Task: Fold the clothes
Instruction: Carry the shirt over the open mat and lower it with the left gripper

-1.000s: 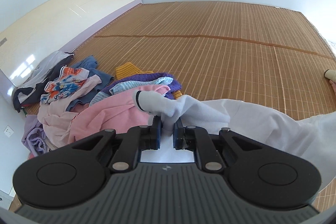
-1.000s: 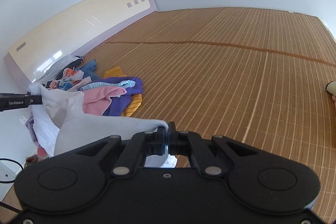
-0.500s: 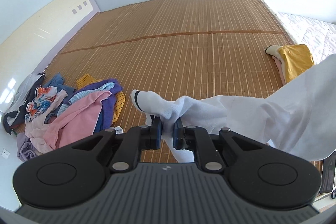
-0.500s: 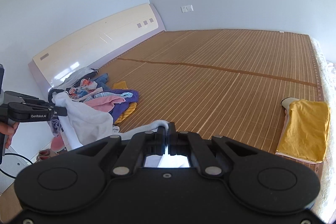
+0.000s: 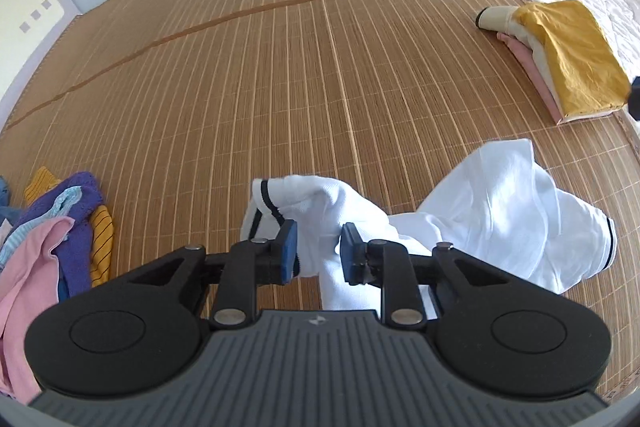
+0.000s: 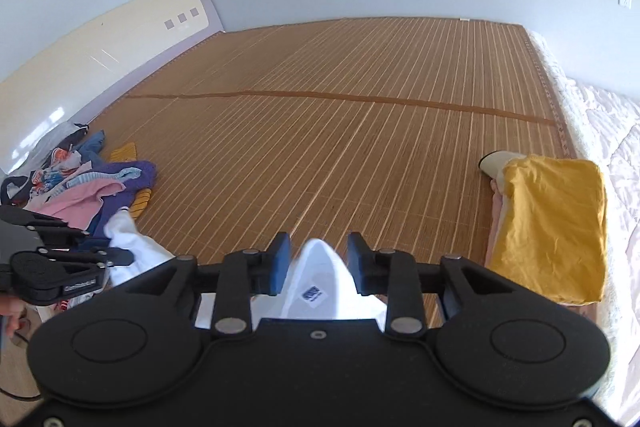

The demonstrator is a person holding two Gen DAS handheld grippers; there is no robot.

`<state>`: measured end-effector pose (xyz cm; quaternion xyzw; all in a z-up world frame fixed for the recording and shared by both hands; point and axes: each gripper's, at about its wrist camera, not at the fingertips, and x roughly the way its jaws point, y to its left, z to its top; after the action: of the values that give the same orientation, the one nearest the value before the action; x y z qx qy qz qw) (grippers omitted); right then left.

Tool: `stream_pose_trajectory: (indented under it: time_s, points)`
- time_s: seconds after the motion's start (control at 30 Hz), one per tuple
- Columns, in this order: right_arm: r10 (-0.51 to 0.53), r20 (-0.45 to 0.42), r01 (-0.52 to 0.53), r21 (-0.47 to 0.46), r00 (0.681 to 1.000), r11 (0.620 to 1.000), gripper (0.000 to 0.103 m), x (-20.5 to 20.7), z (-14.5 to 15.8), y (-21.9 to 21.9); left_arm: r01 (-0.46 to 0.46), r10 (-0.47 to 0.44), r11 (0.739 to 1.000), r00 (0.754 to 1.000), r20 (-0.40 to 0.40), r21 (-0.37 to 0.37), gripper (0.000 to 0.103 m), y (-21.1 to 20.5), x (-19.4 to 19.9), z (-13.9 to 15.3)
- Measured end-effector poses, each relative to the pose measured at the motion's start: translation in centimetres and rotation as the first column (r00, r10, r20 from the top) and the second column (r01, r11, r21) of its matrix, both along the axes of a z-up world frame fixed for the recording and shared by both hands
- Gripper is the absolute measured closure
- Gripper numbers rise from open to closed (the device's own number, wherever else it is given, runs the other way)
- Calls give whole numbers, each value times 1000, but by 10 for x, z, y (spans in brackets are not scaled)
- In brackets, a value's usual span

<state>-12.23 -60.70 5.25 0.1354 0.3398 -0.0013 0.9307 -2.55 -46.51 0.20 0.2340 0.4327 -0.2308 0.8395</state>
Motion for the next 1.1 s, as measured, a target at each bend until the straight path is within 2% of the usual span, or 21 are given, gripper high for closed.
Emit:
stream_pose_trajectory:
  time_s: [0.03, 0.1, 0.17, 0.3, 0.4, 0.5, 0.57, 0.73, 0.87, 1.03, 1.1]
  points:
    - [-5, -12, 5, 30, 1000, 1000, 56, -1, -8, -5, -5, 5, 1000, 1000, 10, -13, 70, 3, 4, -1]
    - [-51, -46, 54, 58, 998, 997, 45, -20, -23, -18, -25, 26, 996, 1000, 15, -86, 49, 13, 6, 2]
    - [-95, -105, 103, 78, 990, 992, 44, -38, -39, -28, -36, 34, 985, 999, -15, -170, 46, 23, 5, 3]
    - [-145, -233, 168, 82, 962, 982, 44, -52, -71, -32, -100, 75, 958, 992, -103, -267, 44, 32, 4, -9]
    - [-165, -284, 192, 71, 944, 979, 40, -53, -86, -29, -202, 136, 933, 964, -229, -298, 43, 29, 11, -29]
    - [-172, -325, 205, 69, 930, 976, 38, -50, -96, -28, -299, 215, 926, 920, -328, -232, 43, 18, 17, -48]
    - [-165, -333, 201, 77, 928, 977, 37, -47, -98, -25, -325, 236, 919, 907, -348, -222, 43, 12, 18, -55]
    - [-127, -351, 173, 103, 928, 980, 35, -37, -103, -14, -275, 219, 951, 923, -317, -143, 43, -6, 20, -77]
    - [-86, -353, 160, 184, 932, 970, 34, -32, -106, -1, -225, 200, 973, 937, -288, -56, 43, -14, 16, -88]
    - [-69, -352, 133, 161, 934, 978, 29, -35, -105, 15, -156, 138, 987, 949, -285, -43, 39, -13, 7, -91]
    - [-86, -370, 139, 117, 925, 983, 29, -39, -105, 13, -96, 86, 995, 950, -300, -18, 27, -14, 1, -93]
